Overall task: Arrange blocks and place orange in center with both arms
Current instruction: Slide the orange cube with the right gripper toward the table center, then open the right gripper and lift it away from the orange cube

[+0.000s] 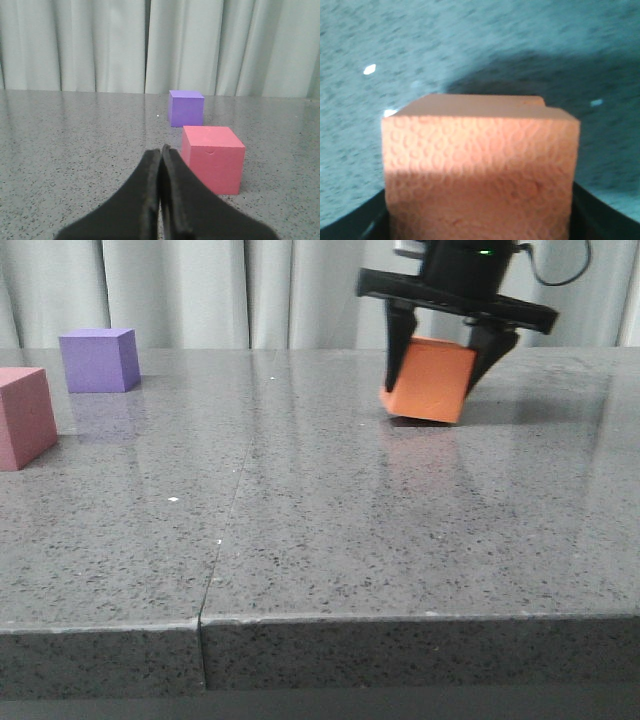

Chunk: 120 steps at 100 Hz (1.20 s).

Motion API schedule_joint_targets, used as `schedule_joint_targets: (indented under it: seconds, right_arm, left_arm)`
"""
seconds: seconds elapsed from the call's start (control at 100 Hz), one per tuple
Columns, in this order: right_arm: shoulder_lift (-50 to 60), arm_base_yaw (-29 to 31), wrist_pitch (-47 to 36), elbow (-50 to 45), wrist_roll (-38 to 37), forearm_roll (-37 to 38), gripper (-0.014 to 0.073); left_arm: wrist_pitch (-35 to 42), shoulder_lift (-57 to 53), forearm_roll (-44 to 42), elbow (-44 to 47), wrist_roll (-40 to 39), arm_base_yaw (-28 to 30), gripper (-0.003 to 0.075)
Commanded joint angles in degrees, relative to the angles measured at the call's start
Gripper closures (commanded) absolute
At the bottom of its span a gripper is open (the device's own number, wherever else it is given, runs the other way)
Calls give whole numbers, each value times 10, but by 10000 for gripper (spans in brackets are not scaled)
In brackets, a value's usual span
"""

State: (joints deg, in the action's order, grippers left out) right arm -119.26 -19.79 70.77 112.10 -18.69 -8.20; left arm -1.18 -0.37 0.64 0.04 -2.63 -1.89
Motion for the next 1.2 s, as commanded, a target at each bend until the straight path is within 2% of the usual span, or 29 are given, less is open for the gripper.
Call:
schedule_joint_targets:
  seconds: [0.0,0.29,0.78,0.86,1.03,1.19]
  right_arm:
    - [44,-19,-7,17,-21,-7,232]
    - [42,-59,-56,17,-57,-19,232]
    - [41,-63,-106,17,-57,-36,228]
    - [41,-63,-111,17,-57,-36,179]
    - [41,-63,-115,17,-57,-36,-63]
    - [44,-63,-128,17,-57,-37,-59]
  left_arm:
    - [46,-17,4,23,-2,1,741]
    - [46,-17,4,23,-2,1,741]
    - [46,-17,4,23,-2,1,741]
    - [46,-17,4,23,-2,1,741]
    - [46,-17,4,23,-2,1,741]
    - [46,-17,4,23,-2,1,741]
